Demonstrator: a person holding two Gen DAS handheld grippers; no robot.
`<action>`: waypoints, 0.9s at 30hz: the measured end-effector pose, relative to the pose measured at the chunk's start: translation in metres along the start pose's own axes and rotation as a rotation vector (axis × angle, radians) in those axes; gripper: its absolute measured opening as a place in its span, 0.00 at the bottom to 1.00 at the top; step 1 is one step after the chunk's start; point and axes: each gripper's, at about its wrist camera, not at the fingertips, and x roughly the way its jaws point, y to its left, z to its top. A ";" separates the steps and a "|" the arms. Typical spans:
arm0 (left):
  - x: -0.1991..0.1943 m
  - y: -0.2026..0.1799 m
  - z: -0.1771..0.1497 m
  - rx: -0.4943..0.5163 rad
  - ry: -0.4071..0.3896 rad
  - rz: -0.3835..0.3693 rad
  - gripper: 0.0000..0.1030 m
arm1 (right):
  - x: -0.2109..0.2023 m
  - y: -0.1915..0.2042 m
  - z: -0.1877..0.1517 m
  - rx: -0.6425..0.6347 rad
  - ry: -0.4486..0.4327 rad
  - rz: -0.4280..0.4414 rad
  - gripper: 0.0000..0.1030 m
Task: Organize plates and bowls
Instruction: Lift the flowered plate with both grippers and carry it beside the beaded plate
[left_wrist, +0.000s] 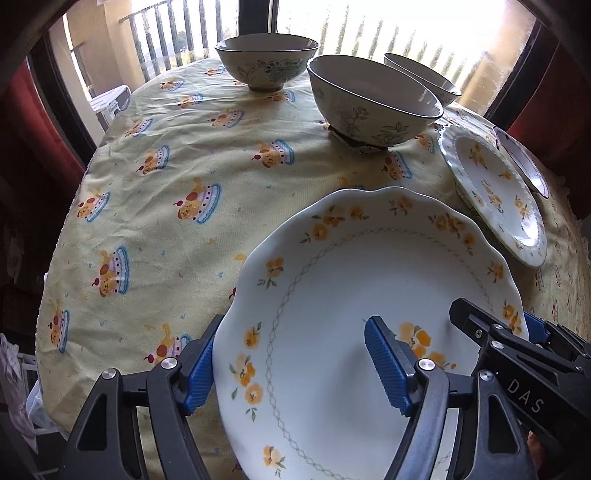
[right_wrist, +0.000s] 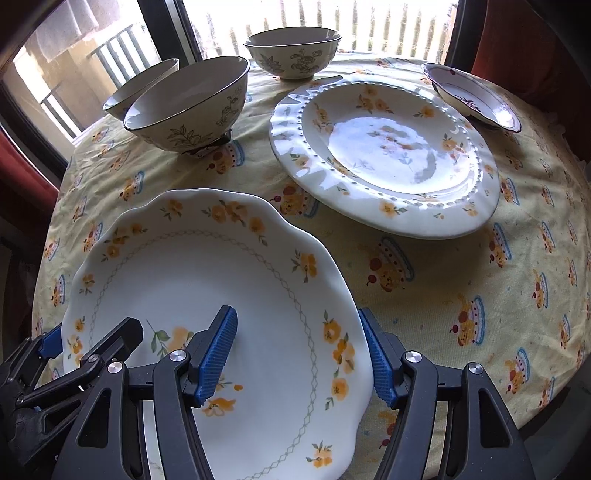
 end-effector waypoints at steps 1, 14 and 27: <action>0.001 0.000 0.001 -0.002 0.000 0.001 0.73 | 0.002 0.002 0.001 -0.004 0.007 -0.003 0.68; 0.005 0.005 0.009 0.004 -0.010 0.037 0.73 | 0.013 0.008 0.009 -0.018 0.029 -0.016 0.69; -0.029 -0.006 0.009 0.014 -0.018 0.010 0.83 | -0.032 0.002 0.003 -0.100 -0.018 -0.044 0.70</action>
